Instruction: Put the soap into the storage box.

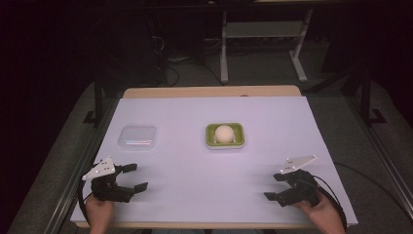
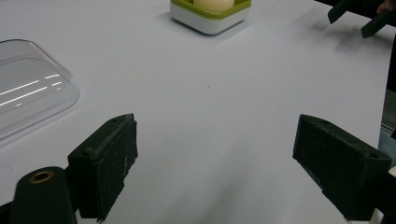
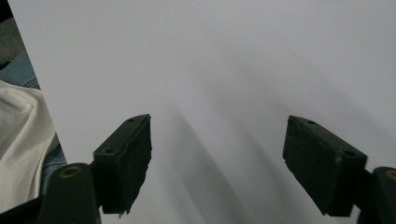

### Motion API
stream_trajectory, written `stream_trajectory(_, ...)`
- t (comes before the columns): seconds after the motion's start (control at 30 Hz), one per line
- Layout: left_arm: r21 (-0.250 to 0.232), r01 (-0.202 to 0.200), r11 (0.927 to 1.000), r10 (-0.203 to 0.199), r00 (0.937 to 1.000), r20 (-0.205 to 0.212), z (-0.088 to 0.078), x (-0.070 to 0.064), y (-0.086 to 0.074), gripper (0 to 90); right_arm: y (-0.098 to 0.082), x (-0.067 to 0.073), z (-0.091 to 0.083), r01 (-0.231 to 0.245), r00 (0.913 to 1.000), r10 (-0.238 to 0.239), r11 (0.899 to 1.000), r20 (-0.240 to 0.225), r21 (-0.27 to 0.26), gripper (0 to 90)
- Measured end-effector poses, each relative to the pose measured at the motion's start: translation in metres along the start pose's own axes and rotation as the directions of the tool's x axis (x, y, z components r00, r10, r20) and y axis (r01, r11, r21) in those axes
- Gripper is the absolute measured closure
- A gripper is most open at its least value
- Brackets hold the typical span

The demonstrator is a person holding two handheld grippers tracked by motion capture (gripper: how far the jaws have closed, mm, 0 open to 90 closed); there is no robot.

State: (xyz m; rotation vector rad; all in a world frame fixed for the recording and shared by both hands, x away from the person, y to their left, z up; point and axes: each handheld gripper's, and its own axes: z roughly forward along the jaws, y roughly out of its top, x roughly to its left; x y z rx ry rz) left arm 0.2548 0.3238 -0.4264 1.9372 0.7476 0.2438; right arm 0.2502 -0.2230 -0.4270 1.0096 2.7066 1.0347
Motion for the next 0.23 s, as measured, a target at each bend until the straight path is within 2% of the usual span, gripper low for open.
stream_trajectory(0.1,0.004,-0.003,1.0000,0.003,1.0000,0.002,0.0000,0.0001,0.0001,13.2,-0.0059,0.0036,-0.0022,0.002,1.0000,-0.002,1.000,0.004,-0.016,20.4)
stream_trajectory(0.23,-0.003,0.000,1.0000,0.000,1.0000,0.001,-0.0005,0.0004,0.0000,13.2,-0.0084,0.0067,-0.0050,-0.018,0.9998,0.018,0.999,0.009,-0.042,18.2)
